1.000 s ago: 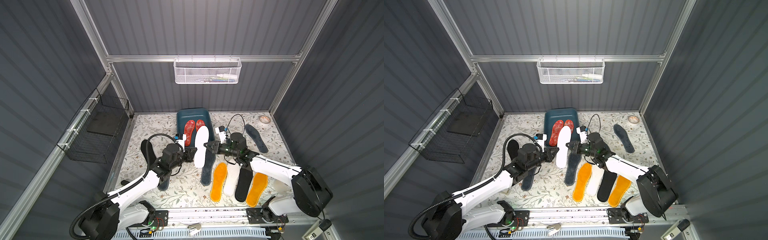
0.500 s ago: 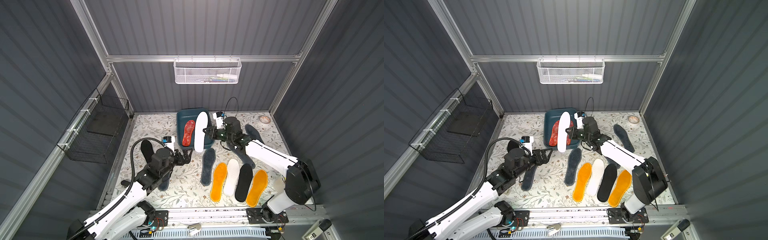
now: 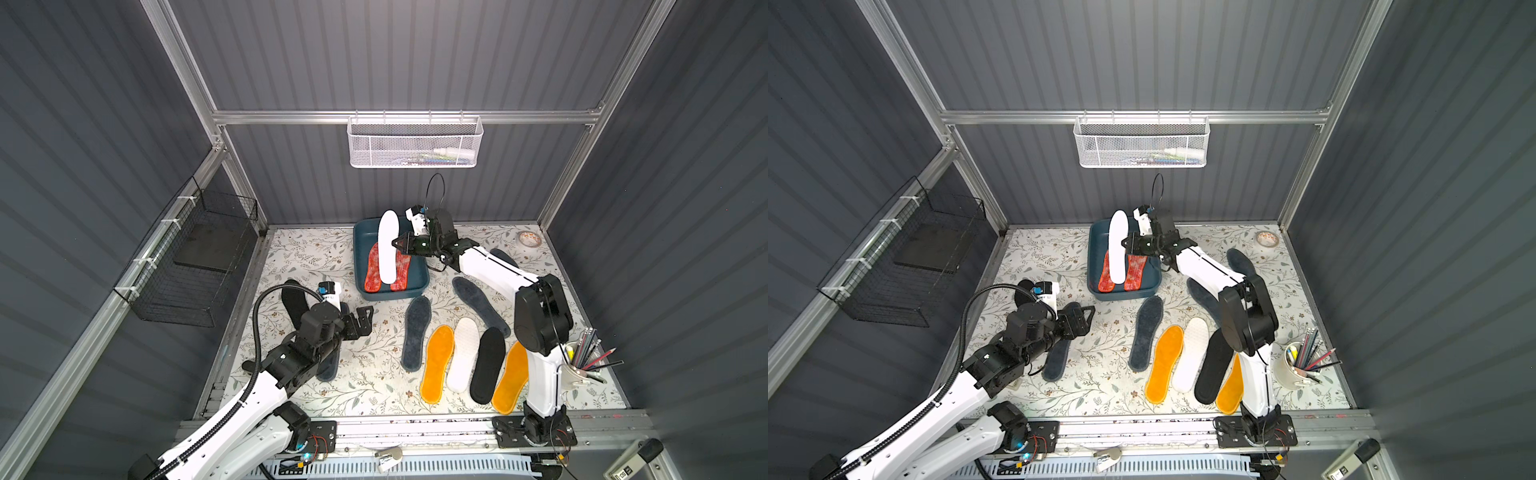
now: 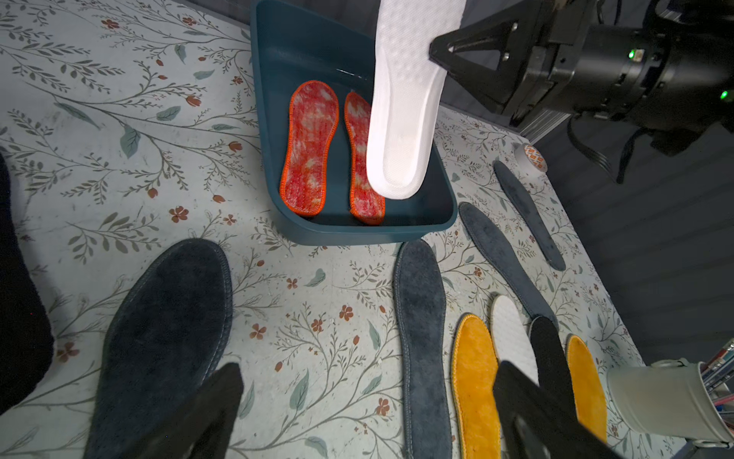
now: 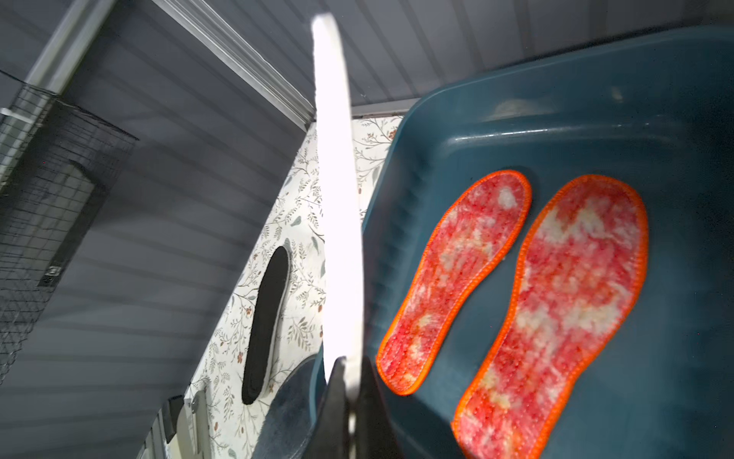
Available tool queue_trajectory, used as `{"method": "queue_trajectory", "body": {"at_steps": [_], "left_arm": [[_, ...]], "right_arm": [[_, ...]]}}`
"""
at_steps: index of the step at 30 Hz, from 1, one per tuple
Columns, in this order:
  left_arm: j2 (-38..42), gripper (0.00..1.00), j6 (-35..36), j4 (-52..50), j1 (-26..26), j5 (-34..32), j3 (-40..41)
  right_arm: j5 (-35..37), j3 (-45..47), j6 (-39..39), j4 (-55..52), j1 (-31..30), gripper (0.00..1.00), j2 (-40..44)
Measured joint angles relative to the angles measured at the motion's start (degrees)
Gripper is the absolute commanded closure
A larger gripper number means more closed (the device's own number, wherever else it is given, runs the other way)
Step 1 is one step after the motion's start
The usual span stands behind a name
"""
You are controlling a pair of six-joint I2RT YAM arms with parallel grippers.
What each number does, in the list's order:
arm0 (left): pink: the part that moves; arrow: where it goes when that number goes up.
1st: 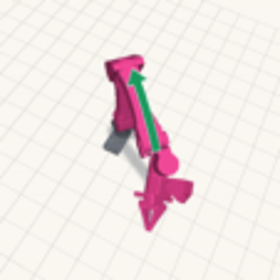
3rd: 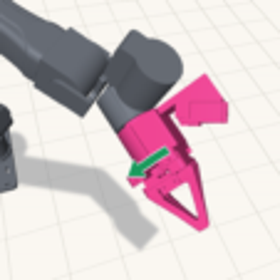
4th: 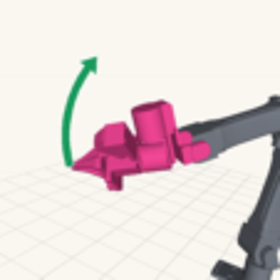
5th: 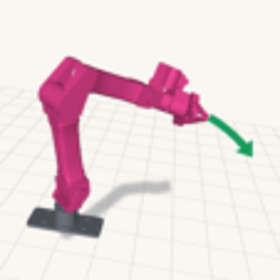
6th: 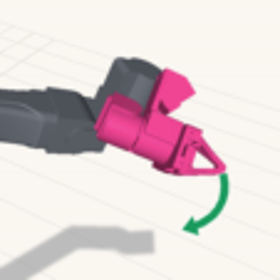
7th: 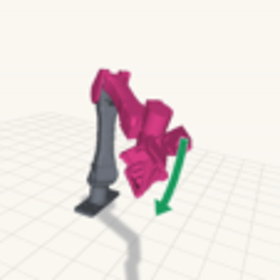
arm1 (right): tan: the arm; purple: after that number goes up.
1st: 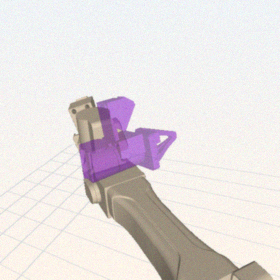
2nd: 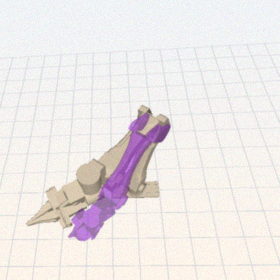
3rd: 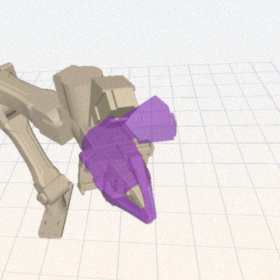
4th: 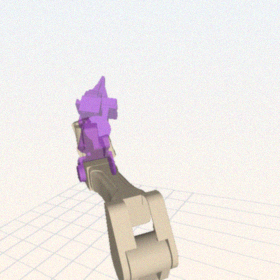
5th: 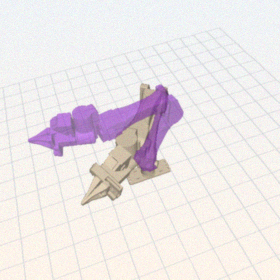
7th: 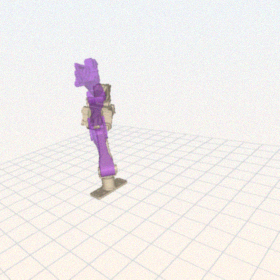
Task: Put the insoles into the storage box
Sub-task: Place the insole in the storage box.
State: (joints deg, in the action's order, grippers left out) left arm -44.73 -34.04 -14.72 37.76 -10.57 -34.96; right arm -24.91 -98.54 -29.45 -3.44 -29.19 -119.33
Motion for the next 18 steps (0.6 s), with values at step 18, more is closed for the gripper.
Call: {"method": "queue_trajectory", "body": {"at_steps": [18], "left_arm": [[0.0, 0.0, 0.0, -0.3, 0.0, -0.6, 0.9]], "right_arm": [[-3.6, -14.9, -1.0, -3.3, 0.1, 1.0, -15.7]]}}
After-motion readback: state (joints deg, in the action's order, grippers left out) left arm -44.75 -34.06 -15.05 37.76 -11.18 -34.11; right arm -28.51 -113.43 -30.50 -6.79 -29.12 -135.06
